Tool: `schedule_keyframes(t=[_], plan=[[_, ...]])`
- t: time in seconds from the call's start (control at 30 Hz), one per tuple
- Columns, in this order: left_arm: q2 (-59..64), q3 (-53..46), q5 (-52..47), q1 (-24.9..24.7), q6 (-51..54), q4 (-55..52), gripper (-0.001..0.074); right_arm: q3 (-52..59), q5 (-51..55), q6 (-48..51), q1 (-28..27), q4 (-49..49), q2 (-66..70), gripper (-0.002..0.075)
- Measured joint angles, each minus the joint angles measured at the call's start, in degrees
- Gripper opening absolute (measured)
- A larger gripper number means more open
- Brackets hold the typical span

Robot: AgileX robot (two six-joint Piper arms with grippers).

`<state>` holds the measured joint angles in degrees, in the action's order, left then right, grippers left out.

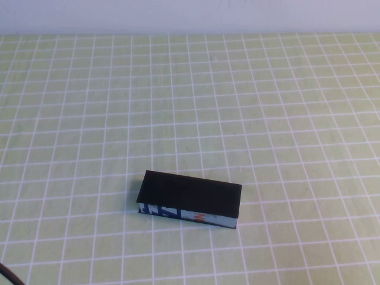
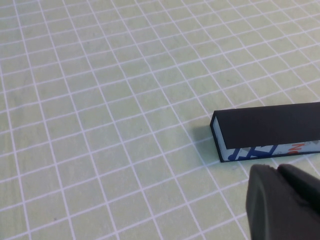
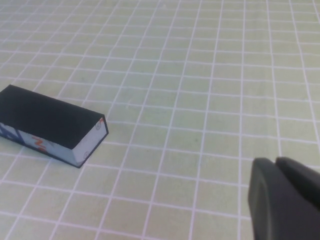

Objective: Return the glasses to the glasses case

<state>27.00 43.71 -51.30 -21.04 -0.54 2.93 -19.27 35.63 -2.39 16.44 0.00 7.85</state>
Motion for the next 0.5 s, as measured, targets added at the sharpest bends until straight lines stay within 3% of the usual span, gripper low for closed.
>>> schedule_keyframes(t=[0.27,0.5], plan=[[0.0,0.0,0.0,0.0,0.0,0.0,-0.0004,8.5,-3.7,0.0,0.0,0.0,-5.4,-0.0018],[0.0,0.0,-0.1,0.0,0.0,0.1,-0.0004,9.5,-4.5,0.0,-2.9,0.0,-8.3,-0.0018]])
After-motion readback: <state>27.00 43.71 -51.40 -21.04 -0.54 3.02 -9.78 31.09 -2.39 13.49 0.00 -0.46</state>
